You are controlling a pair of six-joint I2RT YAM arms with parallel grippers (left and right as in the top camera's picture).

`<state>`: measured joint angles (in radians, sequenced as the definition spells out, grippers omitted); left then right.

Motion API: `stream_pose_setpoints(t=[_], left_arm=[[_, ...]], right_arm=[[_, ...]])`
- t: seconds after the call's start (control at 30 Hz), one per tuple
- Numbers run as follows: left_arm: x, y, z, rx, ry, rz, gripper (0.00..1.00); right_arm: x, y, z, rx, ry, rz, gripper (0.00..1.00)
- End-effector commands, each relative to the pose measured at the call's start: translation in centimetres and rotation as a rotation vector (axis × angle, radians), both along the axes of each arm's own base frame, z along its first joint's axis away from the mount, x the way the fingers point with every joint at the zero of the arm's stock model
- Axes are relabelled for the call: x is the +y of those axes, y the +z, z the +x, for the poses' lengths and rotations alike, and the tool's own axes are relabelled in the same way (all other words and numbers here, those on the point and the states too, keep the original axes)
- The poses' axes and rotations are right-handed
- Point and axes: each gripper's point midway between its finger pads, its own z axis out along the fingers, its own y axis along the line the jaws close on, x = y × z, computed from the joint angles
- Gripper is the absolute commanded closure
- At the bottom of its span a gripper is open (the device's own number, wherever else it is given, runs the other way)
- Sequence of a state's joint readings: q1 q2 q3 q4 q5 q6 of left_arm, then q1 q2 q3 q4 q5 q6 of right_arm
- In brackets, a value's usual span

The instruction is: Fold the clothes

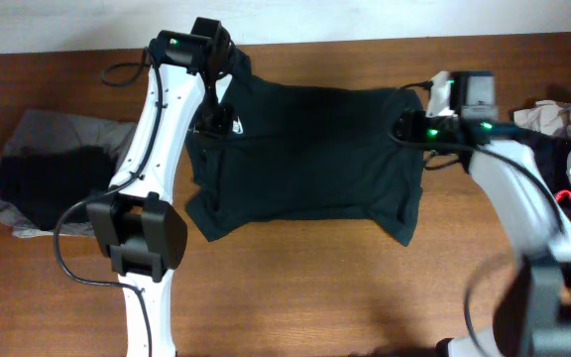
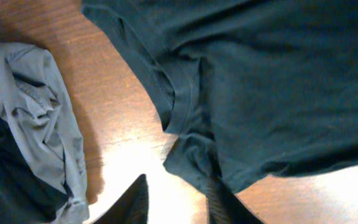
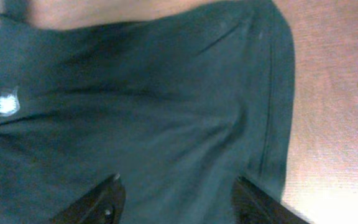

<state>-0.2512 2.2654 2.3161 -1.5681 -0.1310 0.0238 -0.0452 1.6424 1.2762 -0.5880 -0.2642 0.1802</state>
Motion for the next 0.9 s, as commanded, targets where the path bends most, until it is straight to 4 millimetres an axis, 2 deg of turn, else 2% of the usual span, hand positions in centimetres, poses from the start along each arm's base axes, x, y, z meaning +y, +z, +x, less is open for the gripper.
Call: stream_pose_setpoints(t=[0.0, 0.03, 0.13, 0.2, 0.27, 0.33, 0.4, 0.5, 0.67, 0.73, 0.87], left_arm=[[0.6, 2.5, -0.4, -0.046, -0.011, 0.007, 0.72], [0.8, 4.0, -0.8, -0.073, -0.012, 0.003, 0.72], [1.3, 8.0, -2.1, -0.151, -0.008, -0.009, 0.72], [1.6, 10.3, -2.8, -0.206, -0.003, -0.022, 0.71], [2.0, 12.5, -3.7, -0.259, 0.006, -0.035, 0.65], [2.4, 13.7, -4.6, -0.281, 0.030, -0.043, 0.62], [2.9, 14.2, -5.9, -0.263, 0.073, -0.046, 0.63], [3.2, 13.8, -6.9, -0.241, 0.092, -0.036, 0.63], [3.9, 13.0, -8.6, -0.202, 0.116, -0.012, 0.64], [4.0, 13.5, -9.5, -0.210, 0.116, -0.019, 0.64], [4.8, 16.2, -12.2, -0.292, 0.127, -0.036, 0.63]], right_arm=[[0.5, 3.5, -2.8, -0.015, 0.020, 0.015, 0.37], [0.6, 3.7, -4.5, 0.027, 0.020, 0.017, 0.36], [0.8, 3.2, -8.0, 0.144, 0.019, 0.024, 0.36], [0.8, 2.4, -9.7, 0.222, 0.018, 0.027, 0.36], [0.9, 1.8, -11.3, 0.294, 0.017, 0.031, 0.36], [1.0, 1.4, -12.7, 0.352, 0.017, 0.035, 0.36], [1.0, 1.2, -13.6, 0.392, 0.017, 0.037, 0.36], [1.1, 1.1, -14.5, 0.420, 0.028, 0.034, 0.37], [1.1, 2.2, -15.8, 0.398, 0.078, 0.011, 0.37], [1.2, 2.9, -16.4, 0.383, 0.093, 0.004, 0.37], [1.2, 5.0, -17.8, 0.318, 0.097, -0.005, 0.36]])
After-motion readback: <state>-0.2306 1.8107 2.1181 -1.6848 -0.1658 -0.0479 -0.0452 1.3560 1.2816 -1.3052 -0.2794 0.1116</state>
